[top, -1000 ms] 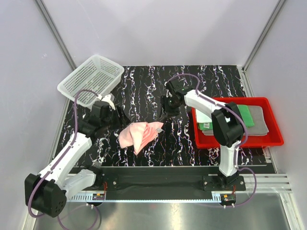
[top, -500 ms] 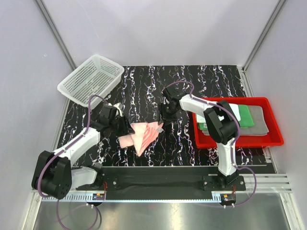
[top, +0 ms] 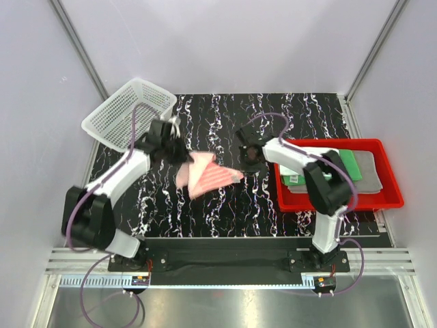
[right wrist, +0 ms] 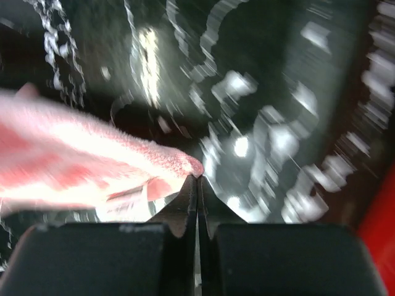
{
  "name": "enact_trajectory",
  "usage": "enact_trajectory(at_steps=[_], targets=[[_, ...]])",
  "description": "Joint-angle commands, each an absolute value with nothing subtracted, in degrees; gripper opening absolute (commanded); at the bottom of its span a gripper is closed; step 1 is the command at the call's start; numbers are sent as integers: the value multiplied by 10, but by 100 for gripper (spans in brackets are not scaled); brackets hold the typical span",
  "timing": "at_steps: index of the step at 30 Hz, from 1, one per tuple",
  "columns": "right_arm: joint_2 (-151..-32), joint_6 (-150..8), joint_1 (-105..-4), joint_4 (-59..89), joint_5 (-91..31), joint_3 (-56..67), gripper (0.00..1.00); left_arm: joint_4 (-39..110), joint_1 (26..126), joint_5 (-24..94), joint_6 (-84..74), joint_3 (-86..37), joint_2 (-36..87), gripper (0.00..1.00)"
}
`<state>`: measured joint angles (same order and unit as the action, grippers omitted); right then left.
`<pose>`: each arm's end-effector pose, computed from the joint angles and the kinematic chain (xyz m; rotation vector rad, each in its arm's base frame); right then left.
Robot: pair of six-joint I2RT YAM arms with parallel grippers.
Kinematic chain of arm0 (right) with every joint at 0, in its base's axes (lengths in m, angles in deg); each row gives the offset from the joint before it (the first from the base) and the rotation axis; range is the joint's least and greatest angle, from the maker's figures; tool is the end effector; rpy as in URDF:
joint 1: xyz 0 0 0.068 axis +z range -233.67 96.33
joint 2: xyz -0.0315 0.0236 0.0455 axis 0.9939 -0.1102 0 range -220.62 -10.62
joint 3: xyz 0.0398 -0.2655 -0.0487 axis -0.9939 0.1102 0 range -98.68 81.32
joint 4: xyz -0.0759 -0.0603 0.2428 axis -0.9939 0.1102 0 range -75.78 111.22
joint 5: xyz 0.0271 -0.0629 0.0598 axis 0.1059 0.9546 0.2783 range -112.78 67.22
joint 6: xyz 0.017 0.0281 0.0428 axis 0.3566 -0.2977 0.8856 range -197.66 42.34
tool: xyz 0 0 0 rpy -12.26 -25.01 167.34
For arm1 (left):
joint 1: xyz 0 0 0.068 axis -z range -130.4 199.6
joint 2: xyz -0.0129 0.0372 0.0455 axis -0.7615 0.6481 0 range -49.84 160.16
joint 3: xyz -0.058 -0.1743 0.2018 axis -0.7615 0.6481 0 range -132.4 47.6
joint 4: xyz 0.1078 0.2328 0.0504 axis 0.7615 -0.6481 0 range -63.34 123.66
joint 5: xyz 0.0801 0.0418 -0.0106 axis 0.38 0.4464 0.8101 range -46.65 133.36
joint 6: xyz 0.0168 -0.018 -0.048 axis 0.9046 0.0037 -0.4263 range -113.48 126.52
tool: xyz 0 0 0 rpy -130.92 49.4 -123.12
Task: Fold and stack the towels
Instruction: Flatten out the crumpled towel
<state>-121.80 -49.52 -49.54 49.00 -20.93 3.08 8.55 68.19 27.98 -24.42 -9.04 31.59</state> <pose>0.3277 0.2208 0.1755 -0.1366 2.7787 0.2448 0.2794 -0.1040 0.2435 -0.1478 2.5255 -0.6961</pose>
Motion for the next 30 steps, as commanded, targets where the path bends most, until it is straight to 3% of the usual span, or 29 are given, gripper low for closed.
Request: enact_trajectory(at_steps=[1,4,5,6,7,10,13,20,30], targets=[[-1079,-487,-492,517,-114,56,0,33,674,314,-191,-230,383,0],[-1022,-489,-492,527,-101,59,0,-31,674,380,-169,-303,412,7],[-1011,-487,-492,525,-102,60,0,-47,673,401,-165,-311,411,30],[-992,-486,-492,522,-113,63,0,-57,671,431,-162,-323,411,39],[-985,-482,-492,510,-122,66,0,-67,669,432,-155,-328,410,41],[-975,-465,-492,487,-163,81,0,-64,670,442,-138,-312,381,46],[-974,-451,-492,471,-178,97,0,-20,674,414,-141,-220,337,48],[-954,-448,-492,442,-211,99,0,246,715,184,-232,9,269,50],[-875,-413,-493,387,-185,136,0,399,739,162,-259,10,375,53]])
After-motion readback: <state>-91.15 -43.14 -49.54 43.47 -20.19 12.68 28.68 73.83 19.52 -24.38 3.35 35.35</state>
